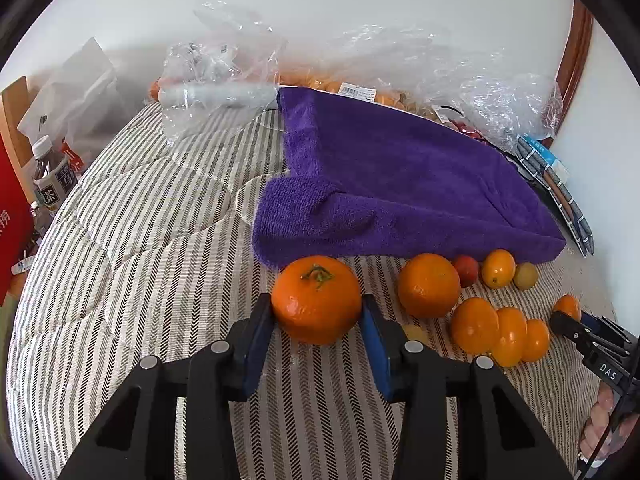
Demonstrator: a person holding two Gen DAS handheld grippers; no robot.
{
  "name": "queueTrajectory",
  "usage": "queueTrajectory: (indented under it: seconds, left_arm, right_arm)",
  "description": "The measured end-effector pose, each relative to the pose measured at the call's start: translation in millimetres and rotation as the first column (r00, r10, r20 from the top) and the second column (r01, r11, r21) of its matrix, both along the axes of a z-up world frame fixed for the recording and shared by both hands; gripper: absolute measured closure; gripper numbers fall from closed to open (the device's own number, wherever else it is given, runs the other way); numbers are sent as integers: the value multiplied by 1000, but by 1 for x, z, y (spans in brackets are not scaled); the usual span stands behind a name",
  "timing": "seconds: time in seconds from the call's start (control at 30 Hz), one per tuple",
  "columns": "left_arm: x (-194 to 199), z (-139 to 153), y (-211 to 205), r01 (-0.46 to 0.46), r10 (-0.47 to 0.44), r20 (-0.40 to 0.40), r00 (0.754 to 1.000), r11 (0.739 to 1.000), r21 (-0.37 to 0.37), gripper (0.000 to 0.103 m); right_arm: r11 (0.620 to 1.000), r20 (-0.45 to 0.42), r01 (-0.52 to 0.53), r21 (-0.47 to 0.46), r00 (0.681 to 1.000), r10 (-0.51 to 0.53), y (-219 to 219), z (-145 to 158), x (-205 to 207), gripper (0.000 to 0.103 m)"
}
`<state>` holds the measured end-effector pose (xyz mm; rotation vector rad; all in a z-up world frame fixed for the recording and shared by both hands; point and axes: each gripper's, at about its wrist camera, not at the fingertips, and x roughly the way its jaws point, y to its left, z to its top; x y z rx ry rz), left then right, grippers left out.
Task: Organize fruits
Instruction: 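Carry the mandarin with the left tool while the right tool carries the orange over the towel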
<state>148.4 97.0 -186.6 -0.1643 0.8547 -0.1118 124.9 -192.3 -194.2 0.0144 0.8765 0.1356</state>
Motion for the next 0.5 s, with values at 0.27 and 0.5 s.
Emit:
queueTrajectory:
  seconds: [0.27, 0.5]
  left_arm:
    - [-9, 5, 1, -19, 19, 4, 1000, 1000, -9, 62]
    - [-23, 35, -8, 12, -12, 33, 999, 1000, -2, 62]
  right_arm:
    - [1000, 67, 10, 28, 998, -12, -9, 10, -13, 61]
    - [999, 84, 24, 31, 996, -27, -7, 30, -18, 61]
